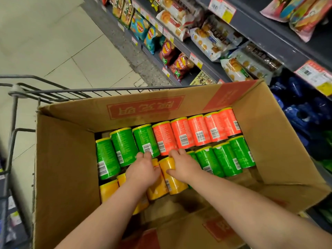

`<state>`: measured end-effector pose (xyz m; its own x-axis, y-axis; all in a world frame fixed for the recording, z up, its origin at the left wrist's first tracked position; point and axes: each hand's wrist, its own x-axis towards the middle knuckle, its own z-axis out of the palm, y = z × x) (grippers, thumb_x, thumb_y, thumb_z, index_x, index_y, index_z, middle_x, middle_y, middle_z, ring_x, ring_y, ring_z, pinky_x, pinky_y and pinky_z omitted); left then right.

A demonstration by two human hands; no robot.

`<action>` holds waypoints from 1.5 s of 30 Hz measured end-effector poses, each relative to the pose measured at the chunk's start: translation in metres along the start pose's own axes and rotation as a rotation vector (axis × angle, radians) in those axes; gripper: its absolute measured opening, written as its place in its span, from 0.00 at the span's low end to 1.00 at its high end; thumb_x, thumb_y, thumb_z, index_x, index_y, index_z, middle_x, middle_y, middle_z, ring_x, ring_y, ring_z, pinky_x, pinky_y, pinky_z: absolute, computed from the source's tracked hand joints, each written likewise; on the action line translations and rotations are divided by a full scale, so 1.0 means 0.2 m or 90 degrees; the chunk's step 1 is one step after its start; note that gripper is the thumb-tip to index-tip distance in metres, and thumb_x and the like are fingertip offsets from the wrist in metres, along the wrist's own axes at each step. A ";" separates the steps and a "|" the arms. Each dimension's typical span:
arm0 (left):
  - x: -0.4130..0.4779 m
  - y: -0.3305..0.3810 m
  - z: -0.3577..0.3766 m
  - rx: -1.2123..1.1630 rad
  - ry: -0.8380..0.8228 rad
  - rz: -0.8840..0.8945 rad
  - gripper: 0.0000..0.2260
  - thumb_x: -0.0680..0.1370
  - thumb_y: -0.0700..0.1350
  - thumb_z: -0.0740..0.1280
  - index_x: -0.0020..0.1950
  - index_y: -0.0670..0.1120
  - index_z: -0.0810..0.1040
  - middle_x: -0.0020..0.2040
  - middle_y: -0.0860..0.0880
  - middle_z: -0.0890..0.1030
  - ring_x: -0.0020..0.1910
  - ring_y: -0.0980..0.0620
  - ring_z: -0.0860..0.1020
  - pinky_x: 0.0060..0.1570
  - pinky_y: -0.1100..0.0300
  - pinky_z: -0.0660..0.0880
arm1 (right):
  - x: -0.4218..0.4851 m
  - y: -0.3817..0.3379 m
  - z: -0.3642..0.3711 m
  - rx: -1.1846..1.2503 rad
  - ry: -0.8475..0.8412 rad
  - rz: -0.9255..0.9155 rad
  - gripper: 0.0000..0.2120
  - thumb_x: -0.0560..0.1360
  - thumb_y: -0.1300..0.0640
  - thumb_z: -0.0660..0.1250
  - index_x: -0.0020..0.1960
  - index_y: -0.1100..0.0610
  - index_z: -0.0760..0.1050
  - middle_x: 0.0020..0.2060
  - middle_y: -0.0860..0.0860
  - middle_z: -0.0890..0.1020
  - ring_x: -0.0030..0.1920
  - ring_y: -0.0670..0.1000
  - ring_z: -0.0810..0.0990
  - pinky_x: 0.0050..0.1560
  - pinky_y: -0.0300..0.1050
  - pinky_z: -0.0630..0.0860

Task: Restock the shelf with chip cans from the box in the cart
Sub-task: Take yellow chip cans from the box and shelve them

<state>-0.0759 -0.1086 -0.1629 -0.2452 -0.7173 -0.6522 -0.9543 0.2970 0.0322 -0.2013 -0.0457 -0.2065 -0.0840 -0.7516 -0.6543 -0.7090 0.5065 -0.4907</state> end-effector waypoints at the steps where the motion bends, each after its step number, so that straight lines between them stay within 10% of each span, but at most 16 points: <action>1: 0.00 0.00 0.00 0.002 -0.003 -0.001 0.23 0.76 0.53 0.63 0.68 0.46 0.64 0.64 0.45 0.68 0.60 0.43 0.75 0.49 0.53 0.73 | 0.00 0.00 0.00 0.006 -0.009 0.005 0.28 0.72 0.48 0.69 0.68 0.53 0.62 0.63 0.55 0.68 0.61 0.59 0.73 0.57 0.52 0.74; 10: -0.02 0.02 0.04 0.023 -0.005 0.002 0.22 0.76 0.51 0.63 0.66 0.44 0.63 0.63 0.43 0.68 0.58 0.41 0.76 0.51 0.53 0.74 | -0.06 -0.05 0.09 -0.032 -0.046 0.092 0.47 0.70 0.44 0.72 0.77 0.58 0.47 0.70 0.57 0.63 0.69 0.58 0.66 0.63 0.53 0.71; 34: -0.09 0.14 0.19 0.099 -0.043 0.126 0.27 0.77 0.56 0.63 0.71 0.45 0.61 0.69 0.46 0.66 0.66 0.44 0.68 0.60 0.52 0.70 | -0.27 0.17 -0.07 0.268 0.124 0.148 0.50 0.66 0.50 0.74 0.77 0.52 0.46 0.72 0.53 0.57 0.71 0.55 0.63 0.68 0.50 0.66; 45: 0.04 0.28 0.24 0.117 -0.148 -0.002 0.35 0.71 0.67 0.64 0.69 0.45 0.68 0.67 0.44 0.72 0.66 0.43 0.71 0.62 0.54 0.69 | -0.36 0.36 -0.11 0.340 0.155 0.213 0.47 0.67 0.53 0.74 0.76 0.47 0.48 0.66 0.52 0.69 0.65 0.55 0.69 0.61 0.50 0.71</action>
<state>-0.1235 -0.0676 -0.2025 -0.1756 -0.5609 -0.8090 -0.9030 0.4191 -0.0945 -0.2613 0.0353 -0.1823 -0.4387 -0.5593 -0.7033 -0.1786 0.8213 -0.5418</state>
